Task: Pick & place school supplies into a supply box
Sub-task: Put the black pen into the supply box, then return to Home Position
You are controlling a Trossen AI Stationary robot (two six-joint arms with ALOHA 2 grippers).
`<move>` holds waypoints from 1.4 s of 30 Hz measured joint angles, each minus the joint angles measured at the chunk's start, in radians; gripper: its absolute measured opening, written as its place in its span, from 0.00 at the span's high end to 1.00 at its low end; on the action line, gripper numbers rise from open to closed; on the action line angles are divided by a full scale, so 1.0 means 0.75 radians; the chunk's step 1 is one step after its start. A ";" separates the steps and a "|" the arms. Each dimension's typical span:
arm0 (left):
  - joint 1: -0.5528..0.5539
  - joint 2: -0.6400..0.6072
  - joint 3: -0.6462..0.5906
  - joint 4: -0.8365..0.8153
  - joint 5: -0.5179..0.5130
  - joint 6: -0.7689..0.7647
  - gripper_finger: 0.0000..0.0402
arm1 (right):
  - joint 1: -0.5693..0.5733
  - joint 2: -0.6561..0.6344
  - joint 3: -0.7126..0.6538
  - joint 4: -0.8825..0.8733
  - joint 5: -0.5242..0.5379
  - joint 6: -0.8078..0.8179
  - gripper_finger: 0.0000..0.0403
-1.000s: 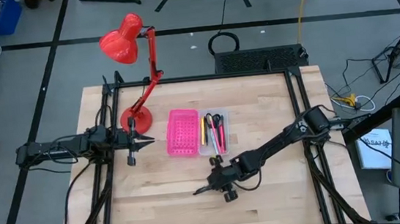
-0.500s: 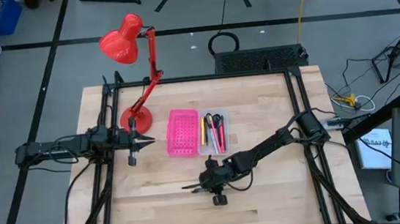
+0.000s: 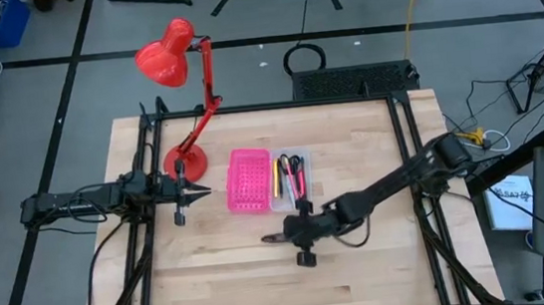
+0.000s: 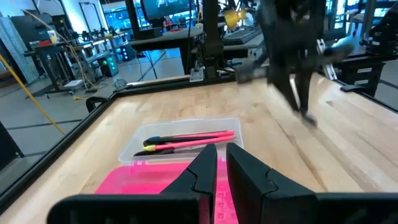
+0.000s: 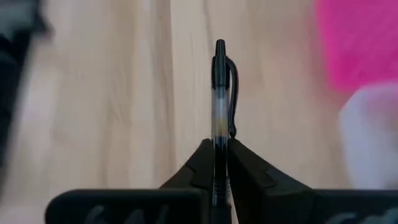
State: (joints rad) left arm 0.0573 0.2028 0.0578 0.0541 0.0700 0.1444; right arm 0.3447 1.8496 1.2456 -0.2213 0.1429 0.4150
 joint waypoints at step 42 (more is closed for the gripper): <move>-0.001 0.000 0.000 0.052 0.010 -0.149 0.89 | -0.669 0.036 -0.017 -0.171 -0.019 0.820 0.75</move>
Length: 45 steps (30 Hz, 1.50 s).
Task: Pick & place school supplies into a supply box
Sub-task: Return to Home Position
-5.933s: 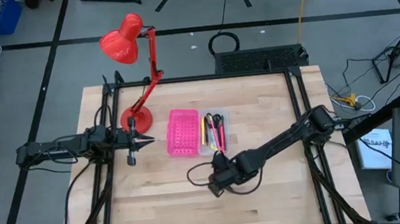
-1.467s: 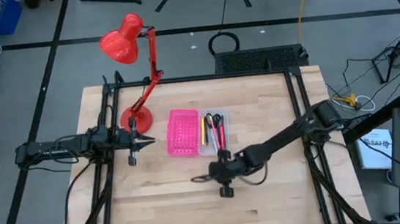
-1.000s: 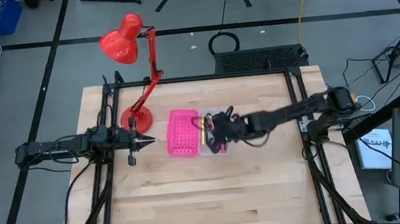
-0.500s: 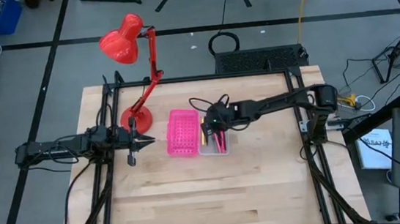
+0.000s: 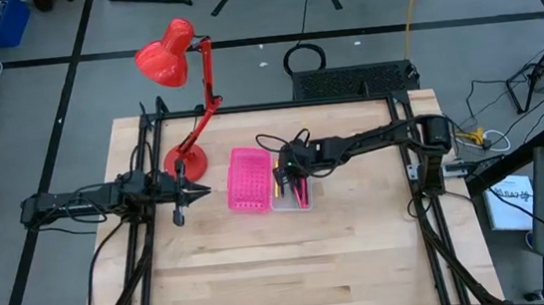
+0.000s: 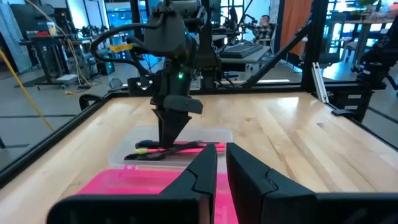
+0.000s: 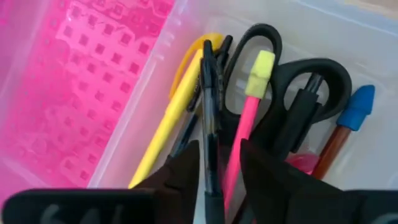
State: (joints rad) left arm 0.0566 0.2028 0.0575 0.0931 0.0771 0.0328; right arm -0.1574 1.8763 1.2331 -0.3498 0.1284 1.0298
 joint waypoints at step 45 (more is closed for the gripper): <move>-0.001 -0.004 -0.001 0.322 -0.002 0.361 0.99 | 0.267 -1.674 -1.174 0.828 -0.104 -1.434 1.00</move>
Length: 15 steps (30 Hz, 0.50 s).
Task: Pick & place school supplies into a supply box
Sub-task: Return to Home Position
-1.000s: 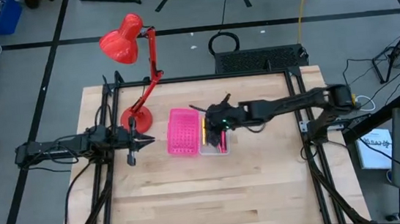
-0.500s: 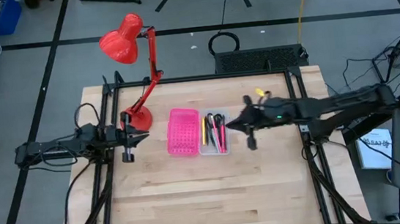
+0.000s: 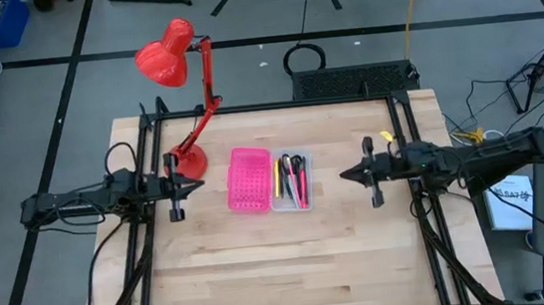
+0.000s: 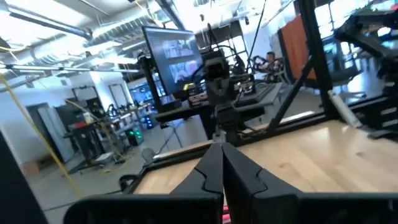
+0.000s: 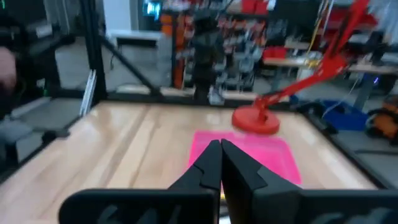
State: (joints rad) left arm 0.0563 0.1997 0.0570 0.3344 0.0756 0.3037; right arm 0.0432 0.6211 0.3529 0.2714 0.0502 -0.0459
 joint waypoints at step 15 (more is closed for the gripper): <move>-0.006 -0.010 0.000 -0.151 -0.296 -0.014 1.00 | 0.026 -0.405 -0.235 -0.072 0.225 0.001 1.00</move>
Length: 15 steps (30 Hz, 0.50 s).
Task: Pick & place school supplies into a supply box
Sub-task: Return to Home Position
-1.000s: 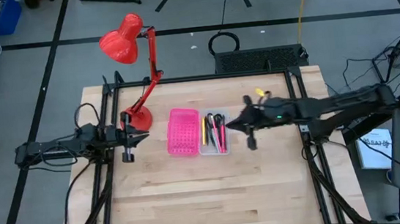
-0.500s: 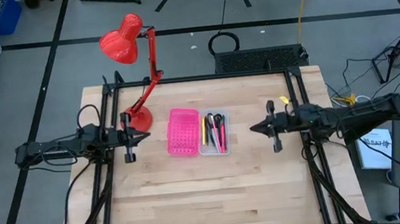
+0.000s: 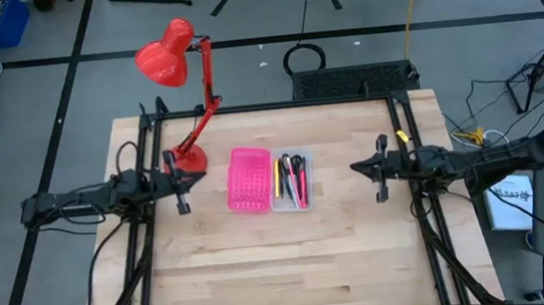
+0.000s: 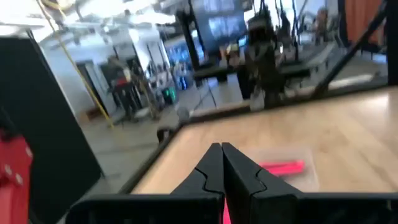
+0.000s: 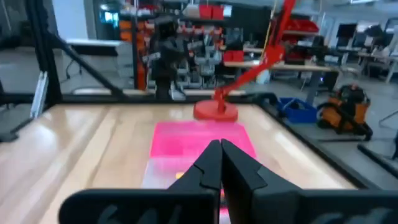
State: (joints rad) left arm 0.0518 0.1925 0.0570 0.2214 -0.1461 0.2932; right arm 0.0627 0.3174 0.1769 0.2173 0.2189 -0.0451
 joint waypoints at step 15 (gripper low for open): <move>-0.145 -0.101 0.000 -0.146 0.155 0.036 1.00 | 0.147 -0.418 -0.200 -0.149 0.085 -0.086 1.00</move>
State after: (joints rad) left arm -0.0572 0.1165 0.0570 0.1121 -0.0295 0.3203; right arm 0.1731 0.0042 0.0268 0.1058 0.2827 -0.1092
